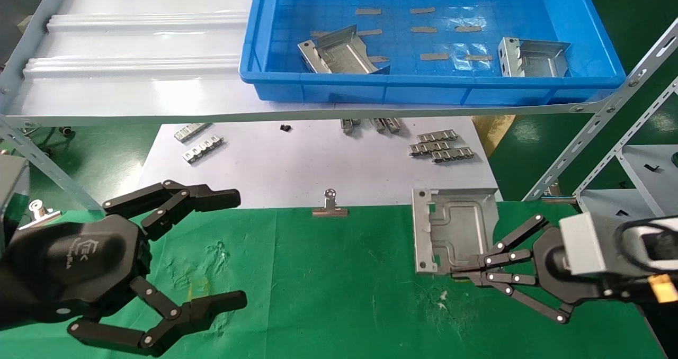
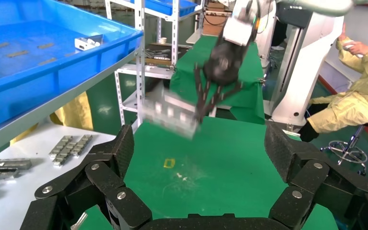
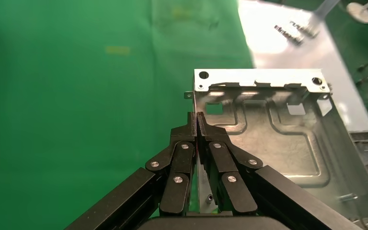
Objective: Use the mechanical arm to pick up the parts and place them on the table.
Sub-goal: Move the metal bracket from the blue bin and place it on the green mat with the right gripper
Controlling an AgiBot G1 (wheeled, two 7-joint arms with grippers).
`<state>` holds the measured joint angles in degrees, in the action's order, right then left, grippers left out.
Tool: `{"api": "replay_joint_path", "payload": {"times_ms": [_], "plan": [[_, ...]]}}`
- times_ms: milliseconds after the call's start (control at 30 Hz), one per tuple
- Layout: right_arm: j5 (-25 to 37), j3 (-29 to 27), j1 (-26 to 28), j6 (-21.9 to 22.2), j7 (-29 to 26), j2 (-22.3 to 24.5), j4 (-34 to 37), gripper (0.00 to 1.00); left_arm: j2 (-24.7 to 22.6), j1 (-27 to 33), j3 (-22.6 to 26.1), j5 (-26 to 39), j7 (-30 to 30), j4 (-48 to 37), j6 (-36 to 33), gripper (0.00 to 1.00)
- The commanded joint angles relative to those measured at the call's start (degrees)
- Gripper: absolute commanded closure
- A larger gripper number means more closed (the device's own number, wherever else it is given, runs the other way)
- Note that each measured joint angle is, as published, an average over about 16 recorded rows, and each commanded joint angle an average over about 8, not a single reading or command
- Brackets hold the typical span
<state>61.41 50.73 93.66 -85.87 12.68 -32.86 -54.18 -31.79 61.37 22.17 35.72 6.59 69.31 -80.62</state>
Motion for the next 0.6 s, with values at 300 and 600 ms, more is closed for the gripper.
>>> {"api": "replay_joint_path", "payload": {"times_ms": [300,600], "plan": [[6.8,3.2,-4.7,5.3,13.8,-7.7,13.3,1.0,0.0,0.0,0.0,0.0,0.0,0.0,0.0,0.0],[10.7,5.1,-2.5,5.3,19.8,-13.5,24.1,1.0,0.0,0.0,0.0,0.0,0.0,0.0,0.0,0.0]]}}
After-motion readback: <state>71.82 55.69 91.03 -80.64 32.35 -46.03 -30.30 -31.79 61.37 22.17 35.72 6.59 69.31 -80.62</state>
